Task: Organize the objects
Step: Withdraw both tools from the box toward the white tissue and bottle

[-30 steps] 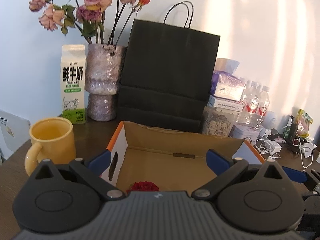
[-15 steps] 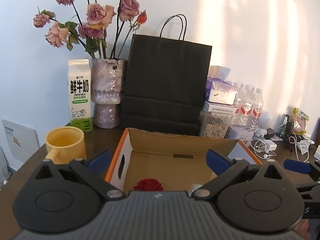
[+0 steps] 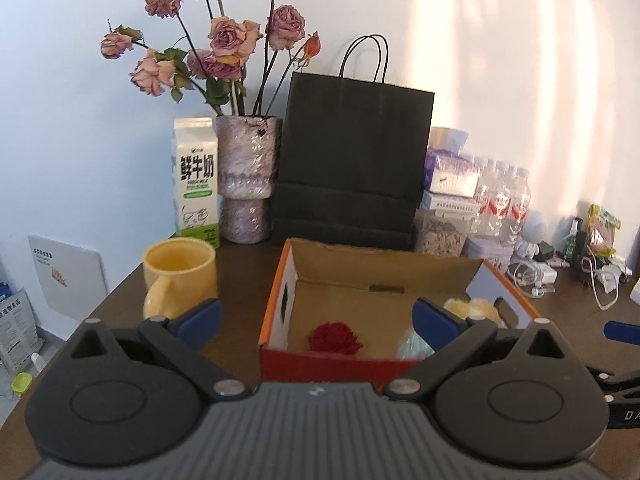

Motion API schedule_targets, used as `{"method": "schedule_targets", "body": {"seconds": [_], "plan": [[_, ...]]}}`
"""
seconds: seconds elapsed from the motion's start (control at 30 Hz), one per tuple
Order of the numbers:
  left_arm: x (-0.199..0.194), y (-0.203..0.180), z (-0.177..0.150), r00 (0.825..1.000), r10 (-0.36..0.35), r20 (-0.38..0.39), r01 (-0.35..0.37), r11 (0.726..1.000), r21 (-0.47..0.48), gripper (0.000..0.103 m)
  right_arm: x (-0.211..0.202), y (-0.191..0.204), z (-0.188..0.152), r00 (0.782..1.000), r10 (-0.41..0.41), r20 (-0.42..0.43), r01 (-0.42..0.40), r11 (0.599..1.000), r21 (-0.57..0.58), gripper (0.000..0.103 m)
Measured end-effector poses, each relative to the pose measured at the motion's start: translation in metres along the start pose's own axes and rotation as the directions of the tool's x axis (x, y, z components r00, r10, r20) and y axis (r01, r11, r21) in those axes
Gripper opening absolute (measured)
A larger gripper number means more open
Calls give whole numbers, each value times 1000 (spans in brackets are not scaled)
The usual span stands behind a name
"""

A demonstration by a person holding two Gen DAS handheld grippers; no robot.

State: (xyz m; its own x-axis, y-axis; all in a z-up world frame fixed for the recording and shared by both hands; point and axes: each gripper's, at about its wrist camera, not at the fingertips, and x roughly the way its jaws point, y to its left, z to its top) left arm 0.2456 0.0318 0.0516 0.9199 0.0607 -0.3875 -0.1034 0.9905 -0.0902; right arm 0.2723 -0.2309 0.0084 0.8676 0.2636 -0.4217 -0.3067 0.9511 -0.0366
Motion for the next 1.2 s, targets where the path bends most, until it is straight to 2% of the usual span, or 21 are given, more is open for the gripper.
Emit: {"method": "schedule_targets", "body": {"seconds": [0.3, 0.57, 0.83, 1.2], "plan": [[-32, 11, -38, 998, 0, -60, 4, 998, 56, 103, -19, -4, -44, 993, 8, -117, -10, 1000, -13, 103], [-52, 30, -70, 992, 34, -121, -28, 998, 51, 103, -22, -7, -78, 977, 27, -212, -22, 999, 26, 103], [-67, 41, -84, 988, 57, -140, -52, 998, 37, 103, -14, 0, -89, 965, 47, -258, -43, 999, 22, 103], [-76, 43, -89, 988, 62, -142, -60, 998, 16, 103, 6, -1, -90, 956, 30, -292, -19, 999, 40, 103]]}}
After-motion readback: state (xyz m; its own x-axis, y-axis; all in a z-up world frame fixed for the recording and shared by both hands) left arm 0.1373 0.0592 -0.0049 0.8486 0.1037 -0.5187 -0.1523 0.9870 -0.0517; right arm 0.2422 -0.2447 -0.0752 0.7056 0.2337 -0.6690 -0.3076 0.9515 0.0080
